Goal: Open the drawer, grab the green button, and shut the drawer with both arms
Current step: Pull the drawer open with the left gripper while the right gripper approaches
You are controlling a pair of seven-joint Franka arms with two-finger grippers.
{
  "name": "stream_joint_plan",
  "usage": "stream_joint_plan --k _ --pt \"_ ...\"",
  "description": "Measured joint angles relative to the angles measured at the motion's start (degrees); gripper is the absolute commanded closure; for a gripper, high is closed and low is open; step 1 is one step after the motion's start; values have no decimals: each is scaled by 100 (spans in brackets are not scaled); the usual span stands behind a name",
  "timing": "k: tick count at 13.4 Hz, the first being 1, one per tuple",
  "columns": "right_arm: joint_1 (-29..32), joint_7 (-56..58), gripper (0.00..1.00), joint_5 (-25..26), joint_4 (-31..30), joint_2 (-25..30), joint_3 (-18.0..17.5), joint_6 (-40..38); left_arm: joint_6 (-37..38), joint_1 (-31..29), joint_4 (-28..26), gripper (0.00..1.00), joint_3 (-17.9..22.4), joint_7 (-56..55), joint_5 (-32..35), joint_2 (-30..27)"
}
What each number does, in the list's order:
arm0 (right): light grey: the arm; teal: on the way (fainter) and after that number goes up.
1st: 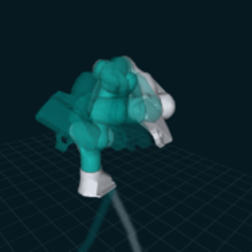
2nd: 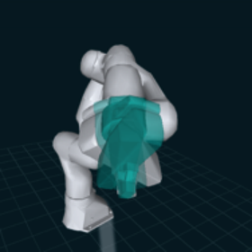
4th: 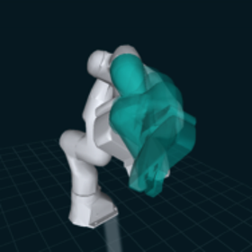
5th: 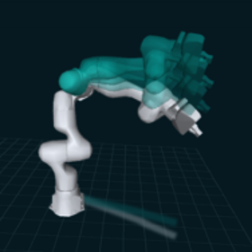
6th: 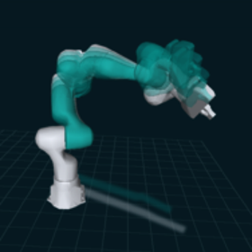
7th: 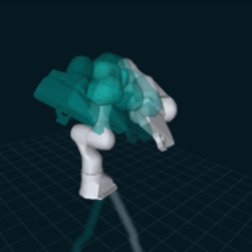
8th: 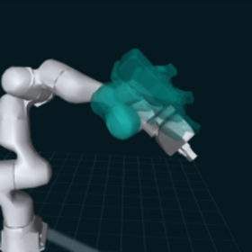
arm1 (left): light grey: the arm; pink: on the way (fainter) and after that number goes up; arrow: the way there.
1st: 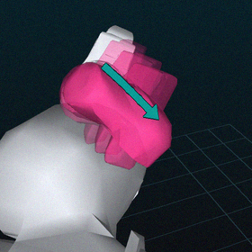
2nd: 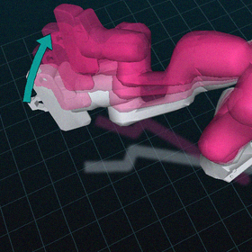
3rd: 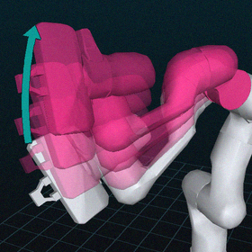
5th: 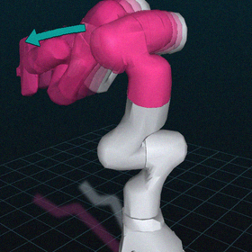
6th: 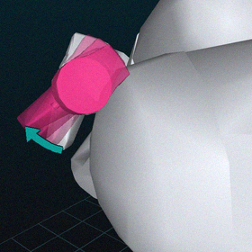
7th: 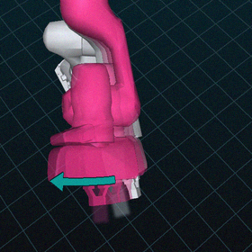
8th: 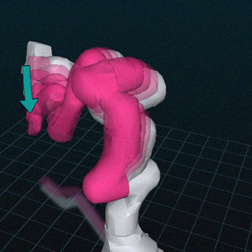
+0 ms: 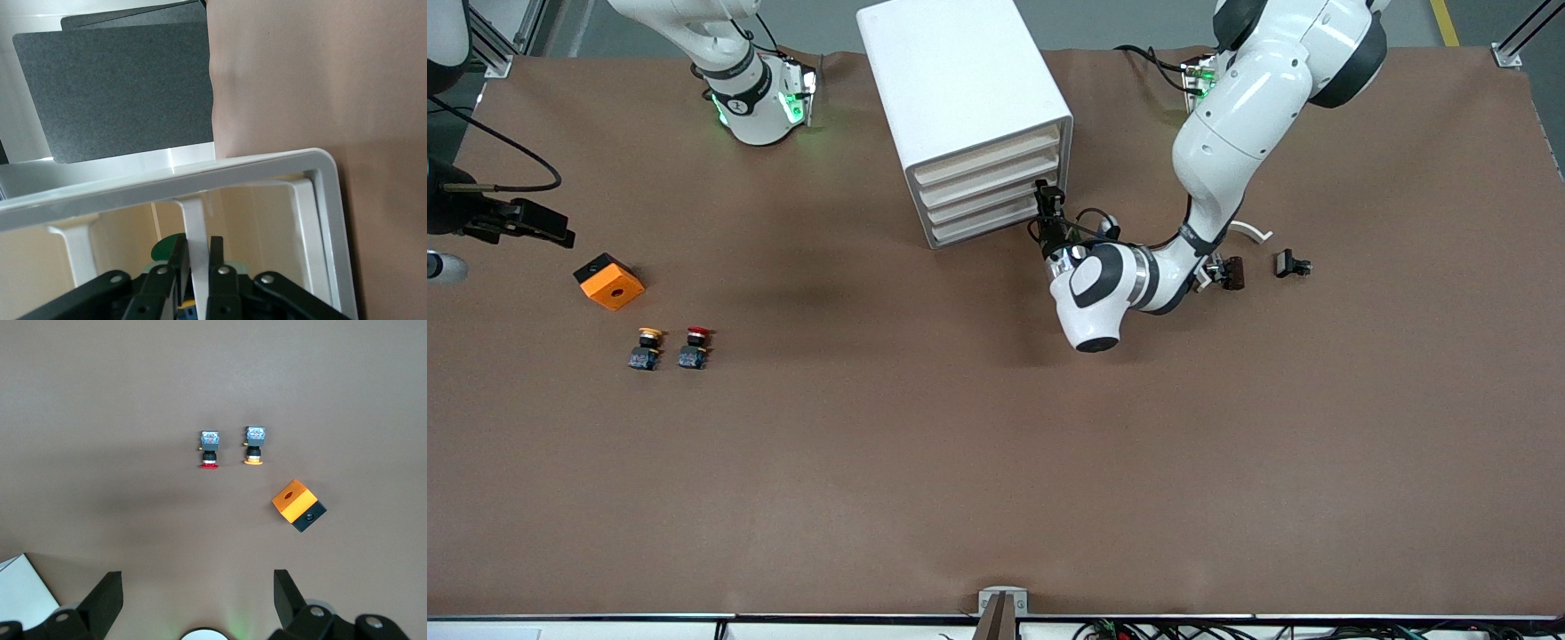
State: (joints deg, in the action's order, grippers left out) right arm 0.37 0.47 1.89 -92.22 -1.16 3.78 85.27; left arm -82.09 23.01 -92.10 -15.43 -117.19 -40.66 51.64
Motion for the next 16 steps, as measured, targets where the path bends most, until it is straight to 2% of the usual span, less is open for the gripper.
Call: stream_joint_plan --k 4,5,8,11,16 --pt "0 -3 0 14 90 -5 1 0 0 2 14 98 0 -34 -1 24" --pt "0 -5 0 14 94 -8 0 0 0 2 16 93 1 -34 -1 24" --pt "-12 -349 0 14 99 -19 -6 0 -4 -1 37 92 57 -34 -4 25" --pt "-193 -1772 0 -9 100 -22 -53 -28 39 -50 191 92 197 -34 -9 24" --pt "-902 -3942 0 -12 118 -23 -101 -86 106 -163 471 92 466 -34 -9 24"
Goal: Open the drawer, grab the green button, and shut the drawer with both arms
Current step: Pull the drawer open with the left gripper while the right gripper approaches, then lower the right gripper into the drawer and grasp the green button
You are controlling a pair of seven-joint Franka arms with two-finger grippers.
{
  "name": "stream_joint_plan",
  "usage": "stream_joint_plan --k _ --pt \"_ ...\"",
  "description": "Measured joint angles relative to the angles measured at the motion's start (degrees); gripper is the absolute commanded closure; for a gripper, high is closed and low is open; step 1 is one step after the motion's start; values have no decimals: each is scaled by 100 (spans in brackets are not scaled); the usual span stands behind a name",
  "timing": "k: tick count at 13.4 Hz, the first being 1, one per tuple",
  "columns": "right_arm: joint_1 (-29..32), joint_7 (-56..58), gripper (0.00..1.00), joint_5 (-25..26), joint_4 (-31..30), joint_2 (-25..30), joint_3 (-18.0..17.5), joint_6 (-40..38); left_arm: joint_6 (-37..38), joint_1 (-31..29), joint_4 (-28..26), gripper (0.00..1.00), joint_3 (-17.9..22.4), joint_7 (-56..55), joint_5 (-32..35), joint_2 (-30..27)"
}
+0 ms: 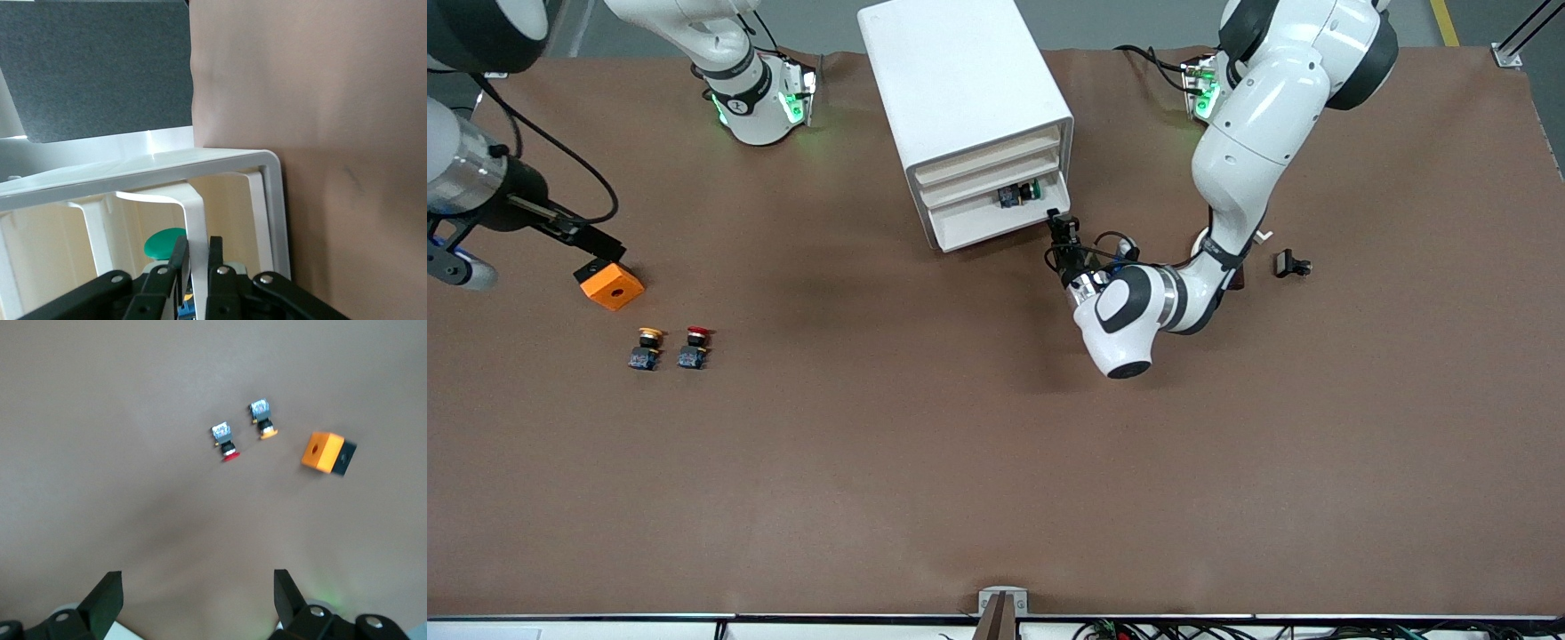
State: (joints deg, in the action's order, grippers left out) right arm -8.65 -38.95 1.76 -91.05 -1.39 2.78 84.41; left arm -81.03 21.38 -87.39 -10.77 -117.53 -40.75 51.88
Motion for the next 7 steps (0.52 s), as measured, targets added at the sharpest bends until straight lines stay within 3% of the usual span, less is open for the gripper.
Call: stream_joint_plan --k 7 --pt "-845 -1996 0 -54 0 -23 -15 -51 -44 -204 488 90 450 42 0 0"
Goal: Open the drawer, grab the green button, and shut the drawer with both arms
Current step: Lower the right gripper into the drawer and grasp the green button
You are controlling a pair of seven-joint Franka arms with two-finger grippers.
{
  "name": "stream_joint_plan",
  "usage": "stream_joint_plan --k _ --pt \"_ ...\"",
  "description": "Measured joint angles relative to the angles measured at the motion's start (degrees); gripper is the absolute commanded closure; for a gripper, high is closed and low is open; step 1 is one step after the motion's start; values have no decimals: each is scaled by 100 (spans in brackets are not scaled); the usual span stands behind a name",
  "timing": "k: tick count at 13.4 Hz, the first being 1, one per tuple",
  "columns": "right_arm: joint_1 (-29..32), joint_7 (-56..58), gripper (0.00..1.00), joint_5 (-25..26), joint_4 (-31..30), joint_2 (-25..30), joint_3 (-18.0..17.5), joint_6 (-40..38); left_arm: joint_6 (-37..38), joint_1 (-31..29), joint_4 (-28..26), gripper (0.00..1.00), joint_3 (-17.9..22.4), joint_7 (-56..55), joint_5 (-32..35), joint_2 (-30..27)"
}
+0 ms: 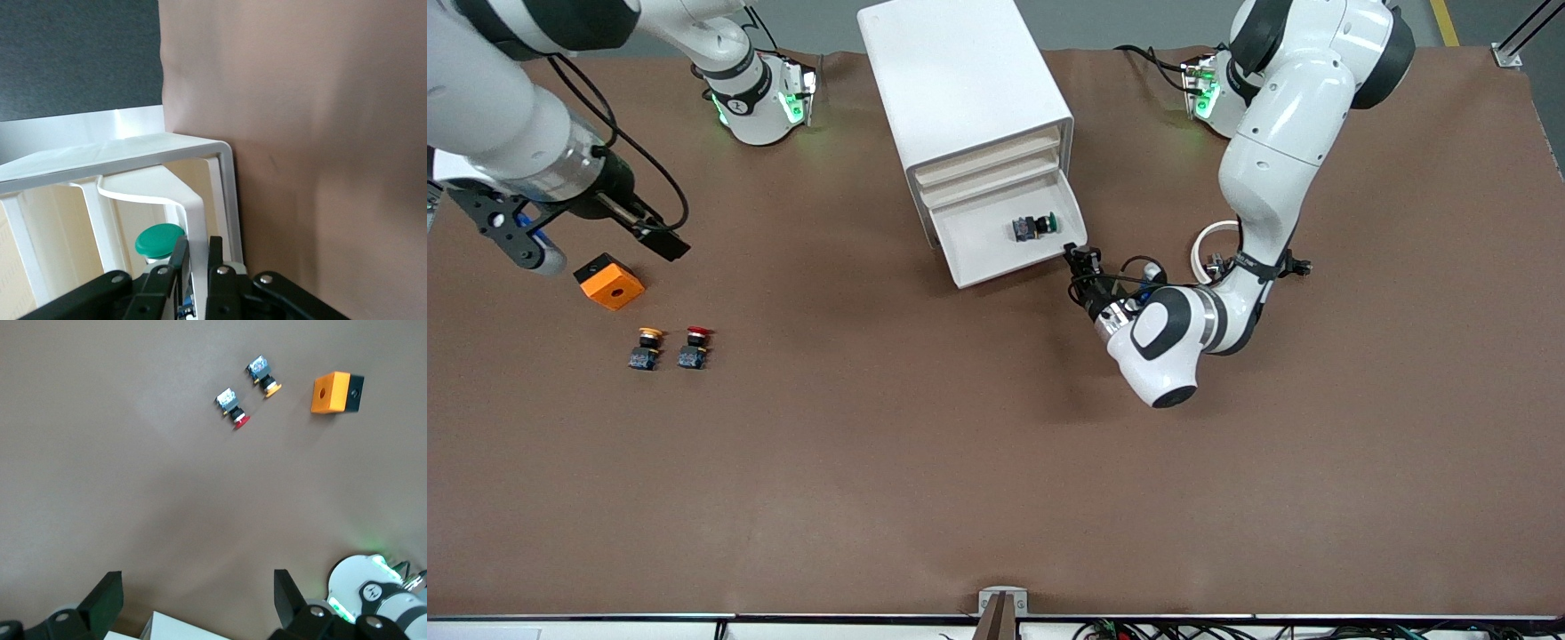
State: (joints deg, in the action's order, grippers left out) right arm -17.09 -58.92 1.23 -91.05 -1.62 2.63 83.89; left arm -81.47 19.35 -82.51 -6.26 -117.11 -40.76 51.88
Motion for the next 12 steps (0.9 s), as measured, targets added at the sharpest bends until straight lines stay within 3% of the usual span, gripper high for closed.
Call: stream_joint_plan --k 5,6,7,8,9,12 --pt "-399 -1355 0 -477 1 -161 -1 23 -47 -87 56 85 32 5 0 0" --pt "-482 -1533 0 -490 1 -199 0 64 -47 -87 57 75 32 5 0 0" --pt "-571 -1764 0 -512 1 -236 0 146 -55 -87 57 60 33 7 4 0" --pt "-678 -2049 0 -560 4 -277 1 245 -67 -87 57 26 34 23 5 0" --pt "-816 -2360 0 -621 7 -334 -1 358 -94 -88 57 0 43 63 9 1" --pt "-1403 -3229 0 -724 11 -618 -7 701 -111 -92 57 0 59 94 11 1"
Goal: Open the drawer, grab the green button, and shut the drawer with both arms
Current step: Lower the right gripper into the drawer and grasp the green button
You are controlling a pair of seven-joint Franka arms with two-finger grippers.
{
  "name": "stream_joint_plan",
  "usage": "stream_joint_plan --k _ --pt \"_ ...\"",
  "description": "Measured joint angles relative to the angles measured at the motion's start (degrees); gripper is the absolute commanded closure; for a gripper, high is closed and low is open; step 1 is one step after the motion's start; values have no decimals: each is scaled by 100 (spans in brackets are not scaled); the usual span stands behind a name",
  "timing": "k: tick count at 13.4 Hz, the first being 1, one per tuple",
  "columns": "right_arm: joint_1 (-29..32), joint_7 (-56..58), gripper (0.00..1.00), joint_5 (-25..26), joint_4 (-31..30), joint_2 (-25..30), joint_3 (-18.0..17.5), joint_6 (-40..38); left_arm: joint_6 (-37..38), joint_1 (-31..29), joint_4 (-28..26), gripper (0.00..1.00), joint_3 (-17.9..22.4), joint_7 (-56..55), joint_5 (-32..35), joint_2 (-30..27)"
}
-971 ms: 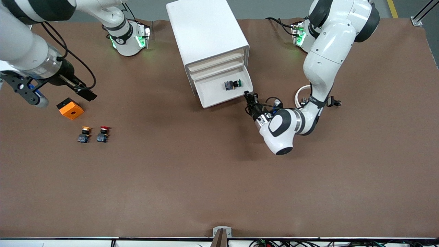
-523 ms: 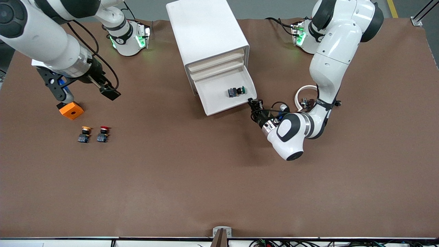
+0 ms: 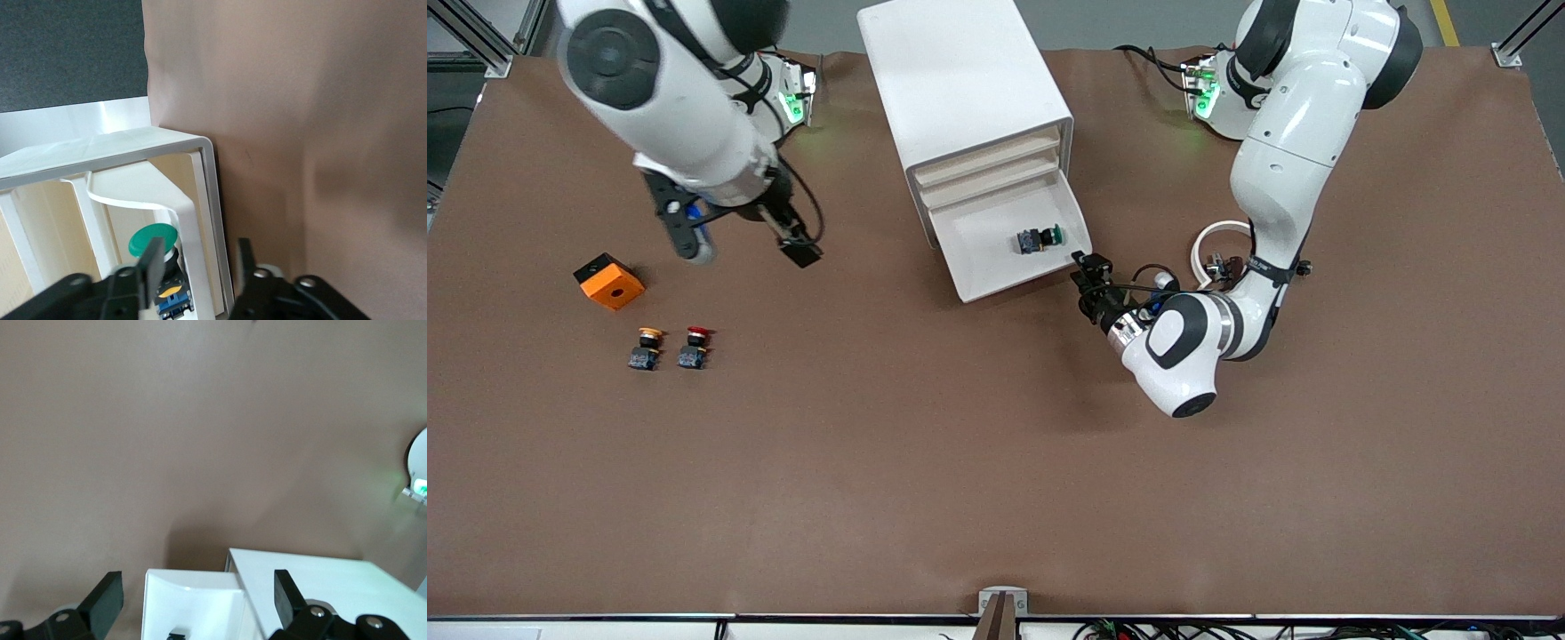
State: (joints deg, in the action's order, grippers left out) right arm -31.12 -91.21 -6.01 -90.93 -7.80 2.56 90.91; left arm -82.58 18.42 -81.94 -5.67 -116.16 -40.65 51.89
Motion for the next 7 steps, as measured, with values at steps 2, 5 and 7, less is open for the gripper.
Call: stream_joint_plan --k 2,5,7 --pt "-356 -515 0 -26 2 -235 -3 194 -3 0 0 0 0 5 0 0" --pt "-731 -1182 0 -62 10 -516 -3 602 -3 3 9 0 -1 9 0 0" --pt "-928 -1543 0 -68 24 -655 -3 781 -3 4 37 0 -3 19 0 -2"
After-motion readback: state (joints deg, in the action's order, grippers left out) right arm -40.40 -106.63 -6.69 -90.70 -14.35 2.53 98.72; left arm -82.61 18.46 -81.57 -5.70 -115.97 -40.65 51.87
